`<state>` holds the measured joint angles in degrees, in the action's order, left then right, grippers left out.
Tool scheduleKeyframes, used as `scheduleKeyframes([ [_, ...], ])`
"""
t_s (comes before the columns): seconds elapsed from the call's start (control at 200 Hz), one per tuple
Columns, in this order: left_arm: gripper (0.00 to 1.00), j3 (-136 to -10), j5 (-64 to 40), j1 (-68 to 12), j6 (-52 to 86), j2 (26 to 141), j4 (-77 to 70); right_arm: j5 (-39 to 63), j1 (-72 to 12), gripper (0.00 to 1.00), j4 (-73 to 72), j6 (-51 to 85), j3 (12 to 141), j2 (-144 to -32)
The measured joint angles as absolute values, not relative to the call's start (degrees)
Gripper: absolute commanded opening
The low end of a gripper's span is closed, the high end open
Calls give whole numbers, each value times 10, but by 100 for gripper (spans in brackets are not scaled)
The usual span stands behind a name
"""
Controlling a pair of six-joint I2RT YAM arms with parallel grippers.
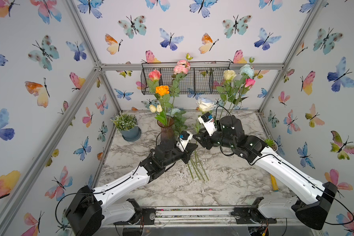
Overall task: Pick out blue flowers from the vase
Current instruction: Place the flower at the center of the board.
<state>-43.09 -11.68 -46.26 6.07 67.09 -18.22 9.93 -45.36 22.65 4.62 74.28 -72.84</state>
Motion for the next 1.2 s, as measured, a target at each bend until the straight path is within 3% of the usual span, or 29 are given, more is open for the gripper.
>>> scheduleKeyframes([
  [0.22,0,-415,-129,-411,91,654,-192,89,-454,51,214,47,674,-670],
  [0.541,0,-416,-133,-410,103,628,-189,127,-454,51,146,50,555,-670],
  [0.956,0,-423,-148,-410,117,614,-172,180,-455,50,73,47,549,-698],
  [1.106,0,-428,-157,-418,123,615,-173,187,-458,47,61,44,557,-737],
  [1.201,0,-436,-158,-430,124,618,-173,189,-462,36,55,41,566,-760],
])
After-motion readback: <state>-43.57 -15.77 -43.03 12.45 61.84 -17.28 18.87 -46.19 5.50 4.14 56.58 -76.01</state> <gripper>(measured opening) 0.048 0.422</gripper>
